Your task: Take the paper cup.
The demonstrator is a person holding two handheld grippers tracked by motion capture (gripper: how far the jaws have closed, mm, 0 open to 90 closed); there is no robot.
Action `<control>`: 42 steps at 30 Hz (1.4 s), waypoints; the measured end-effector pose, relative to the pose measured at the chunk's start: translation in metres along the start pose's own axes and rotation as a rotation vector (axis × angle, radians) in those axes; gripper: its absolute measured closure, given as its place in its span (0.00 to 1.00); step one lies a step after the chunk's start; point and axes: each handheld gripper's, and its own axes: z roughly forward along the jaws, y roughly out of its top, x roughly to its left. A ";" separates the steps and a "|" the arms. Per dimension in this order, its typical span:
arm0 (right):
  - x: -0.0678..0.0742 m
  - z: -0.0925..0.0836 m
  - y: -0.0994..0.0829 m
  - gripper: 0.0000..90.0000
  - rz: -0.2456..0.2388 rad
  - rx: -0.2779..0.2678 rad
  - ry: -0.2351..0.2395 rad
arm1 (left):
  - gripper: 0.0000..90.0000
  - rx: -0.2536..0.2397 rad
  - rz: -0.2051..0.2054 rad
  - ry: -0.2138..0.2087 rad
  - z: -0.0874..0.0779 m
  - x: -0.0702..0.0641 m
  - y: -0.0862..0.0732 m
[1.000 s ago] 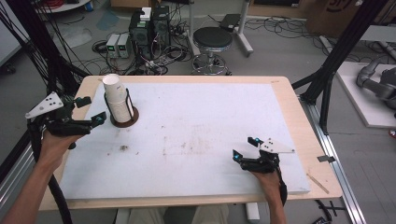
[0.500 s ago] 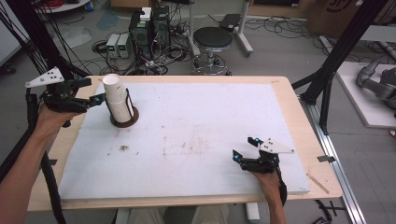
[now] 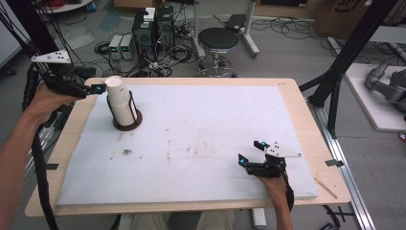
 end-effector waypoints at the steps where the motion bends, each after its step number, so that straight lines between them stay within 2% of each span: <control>1: 0.000 0.000 0.000 0.18 -0.001 0.001 0.000 | 0.09 0.012 0.003 -0.005 0.001 0.002 0.002; 7: 0.000 0.000 0.000 0.17 -0.004 0.006 -0.002 | 0.09 0.103 0.023 -0.033 0.012 0.013 0.010; 8: 0.000 0.000 0.000 0.17 -0.004 0.006 -0.002 | 0.09 0.103 0.023 -0.033 0.012 0.013 0.010; 10: 0.000 0.001 0.000 0.18 -0.004 0.009 -0.003 | 0.09 0.147 0.034 -0.049 0.016 0.017 0.012; 11: 0.000 0.001 0.000 0.18 -0.004 0.010 -0.005 | 0.09 0.147 0.034 -0.049 0.016 0.017 0.012; 14: 0.000 0.001 0.000 0.18 -0.006 0.013 -0.007 | 0.09 0.199 0.045 -0.064 0.022 0.022 0.016; 15: 0.000 0.001 0.001 0.18 -0.012 0.013 -0.008 | 0.09 0.199 0.045 -0.064 0.022 0.022 0.016; 16: 0.001 0.002 0.001 0.18 -0.010 0.016 -0.008 | 0.09 0.242 0.057 -0.074 0.025 0.024 0.018; 17: 0.001 0.002 0.001 0.18 -0.015 0.019 -0.011 | 0.09 0.242 0.057 -0.074 0.025 0.024 0.018; 18: 0.001 0.002 0.001 0.18 -0.016 0.022 -0.010 | 0.09 0.286 0.060 -0.083 0.028 0.024 0.021; 20: 0.001 0.002 0.001 0.18 -0.015 0.023 -0.011 | 0.09 0.326 0.080 -0.085 0.032 0.024 0.024; 21: 0.001 0.002 0.001 0.18 -0.014 0.024 -0.011 | 0.09 0.326 0.080 -0.085 0.032 0.024 0.024; 23: 0.001 0.002 0.001 0.18 -0.011 0.026 -0.012 | 0.10 0.361 0.091 -0.084 0.035 0.024 0.028; 24: 0.001 0.002 0.001 0.18 -0.013 0.026 -0.012 | 0.10 0.393 0.101 -0.081 0.039 0.024 0.031; 26: 0.001 0.002 0.001 0.18 -0.015 0.025 -0.013 | 0.10 0.401 0.105 -0.084 0.041 0.024 0.032; 30: 0.001 0.002 0.001 0.18 -0.014 0.022 -0.015 | 0.12 0.476 0.124 -0.087 0.049 0.022 0.037; 34: 0.002 0.002 0.001 0.18 -0.018 0.022 -0.018 | 0.14 0.518 0.144 -0.096 0.058 0.021 0.040; 37: 0.002 0.001 0.001 0.17 -0.023 0.016 -0.021 | 0.14 0.527 0.139 -0.092 0.061 0.021 0.039; 38: 0.002 0.001 0.001 0.18 -0.025 0.014 -0.023 | 0.14 0.551 0.134 -0.090 0.063 0.022 0.037; 42: 0.002 0.001 0.001 0.18 -0.020 0.012 -0.020 | 0.15 0.563 0.133 -0.089 0.064 0.023 0.036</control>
